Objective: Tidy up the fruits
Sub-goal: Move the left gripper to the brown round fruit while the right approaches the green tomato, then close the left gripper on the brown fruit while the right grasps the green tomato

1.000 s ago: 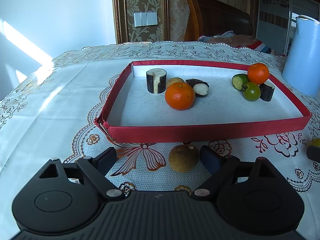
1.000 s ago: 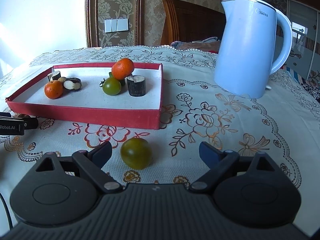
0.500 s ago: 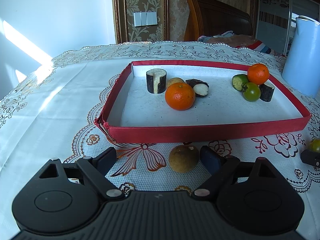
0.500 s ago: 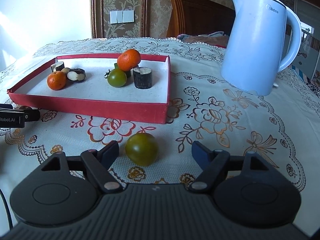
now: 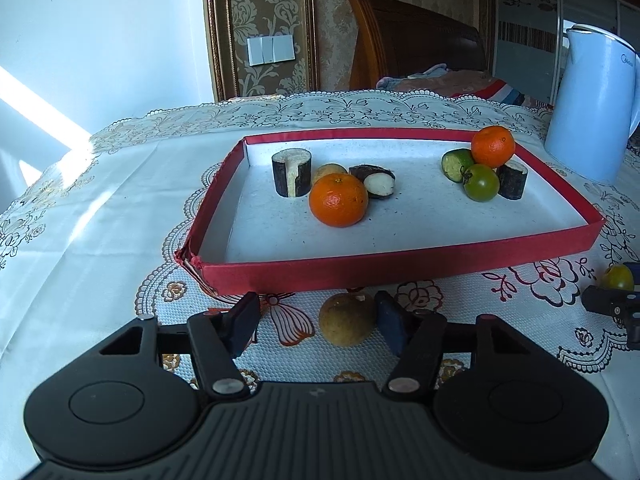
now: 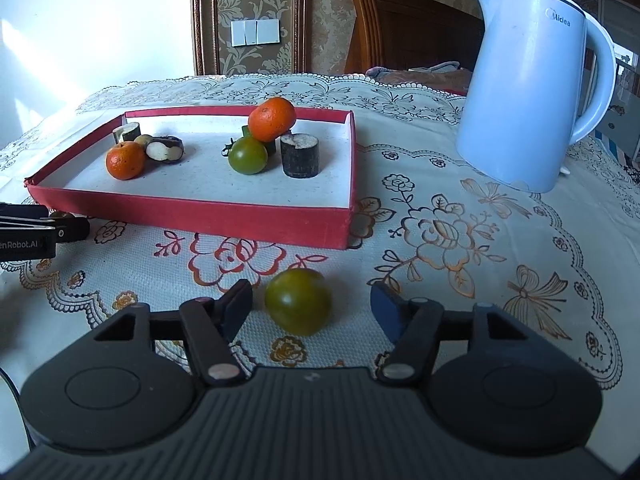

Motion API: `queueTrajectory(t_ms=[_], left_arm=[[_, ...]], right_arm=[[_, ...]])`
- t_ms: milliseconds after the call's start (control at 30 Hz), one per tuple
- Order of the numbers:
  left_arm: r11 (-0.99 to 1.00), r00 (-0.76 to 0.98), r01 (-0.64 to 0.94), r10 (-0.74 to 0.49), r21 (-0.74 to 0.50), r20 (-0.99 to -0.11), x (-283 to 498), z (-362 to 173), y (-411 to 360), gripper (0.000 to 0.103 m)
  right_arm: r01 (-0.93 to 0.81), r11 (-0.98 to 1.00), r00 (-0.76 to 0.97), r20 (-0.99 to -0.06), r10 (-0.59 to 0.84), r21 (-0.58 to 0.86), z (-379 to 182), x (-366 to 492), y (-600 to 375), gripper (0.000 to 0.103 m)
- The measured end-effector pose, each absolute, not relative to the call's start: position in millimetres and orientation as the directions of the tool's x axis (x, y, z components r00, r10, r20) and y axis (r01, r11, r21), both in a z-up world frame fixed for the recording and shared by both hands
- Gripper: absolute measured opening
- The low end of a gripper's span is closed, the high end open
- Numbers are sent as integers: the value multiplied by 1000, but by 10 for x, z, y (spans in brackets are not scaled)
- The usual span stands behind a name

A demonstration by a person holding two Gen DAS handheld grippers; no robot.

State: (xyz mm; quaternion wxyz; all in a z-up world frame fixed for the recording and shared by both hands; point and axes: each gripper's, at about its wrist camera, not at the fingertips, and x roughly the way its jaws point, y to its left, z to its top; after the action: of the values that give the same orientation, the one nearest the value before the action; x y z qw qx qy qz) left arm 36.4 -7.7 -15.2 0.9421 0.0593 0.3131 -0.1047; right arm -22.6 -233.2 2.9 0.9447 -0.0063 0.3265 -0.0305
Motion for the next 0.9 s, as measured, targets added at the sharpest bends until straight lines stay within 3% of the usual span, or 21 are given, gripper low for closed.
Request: queueTrajectory(t_ms=[400,900], left_arm=[[965,783,257,-174,56,-597,341,-137,-101,31],[969,804,245,-179,42,-567,296,-81,-58,28]], right_arm=[[28,999,798,-601,-39,-27,33,-241,-2291,33],[38,998,821,-569,-56,-43,56,-300,-2273,31]])
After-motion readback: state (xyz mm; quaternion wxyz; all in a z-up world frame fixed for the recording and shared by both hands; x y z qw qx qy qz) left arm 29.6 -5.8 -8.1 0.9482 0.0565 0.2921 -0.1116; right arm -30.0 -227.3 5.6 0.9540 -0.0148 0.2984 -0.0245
